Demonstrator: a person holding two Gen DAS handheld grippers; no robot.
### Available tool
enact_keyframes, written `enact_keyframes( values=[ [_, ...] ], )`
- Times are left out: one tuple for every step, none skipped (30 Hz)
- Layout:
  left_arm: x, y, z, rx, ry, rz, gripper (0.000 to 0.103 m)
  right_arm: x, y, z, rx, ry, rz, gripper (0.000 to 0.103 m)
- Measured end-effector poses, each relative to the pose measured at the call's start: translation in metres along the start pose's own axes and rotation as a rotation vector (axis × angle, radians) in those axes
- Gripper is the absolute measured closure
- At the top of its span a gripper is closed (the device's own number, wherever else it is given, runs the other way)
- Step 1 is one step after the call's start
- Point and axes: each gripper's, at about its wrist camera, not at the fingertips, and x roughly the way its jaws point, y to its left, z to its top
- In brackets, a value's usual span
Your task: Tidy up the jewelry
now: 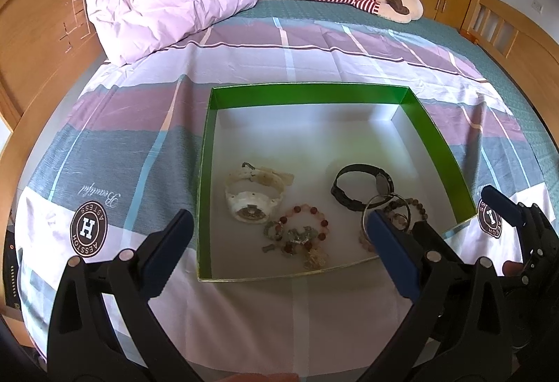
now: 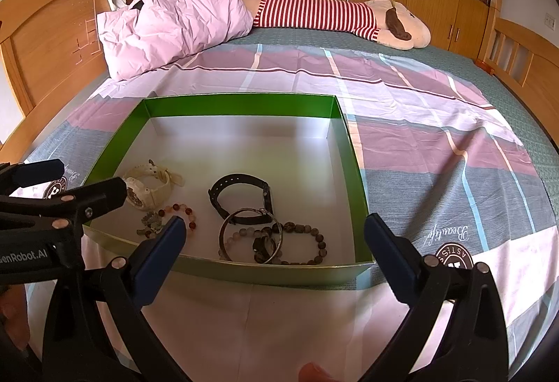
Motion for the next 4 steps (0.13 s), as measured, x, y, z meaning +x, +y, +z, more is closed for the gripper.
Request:
enact_keyframes(
  values=[
    [0.0000,-0.0002,0.0002,0.001,0.000,0.001,0.002,0.0000,0.0000,0.0000,0.000,0.000,0.000,0.001],
    [0.0001,-0.0006,0.0000,0.002,0.001,0.000,0.002,0.0001,0.0002,-0.0005,0.000,0.000,0.000,0.001],
    [0.0002,-0.0009,0.0000,0.003,0.002,0.000,0.002,0.0000,0.0000,-0.0001,0.000,0.001,-0.001,0.001],
    [0.0003,-0.0012,0.0002,0.004,0.002,0.000,0.002,0.0000,0.0001,-0.0002,0.000,0.001,0.000,0.001]
  ],
)
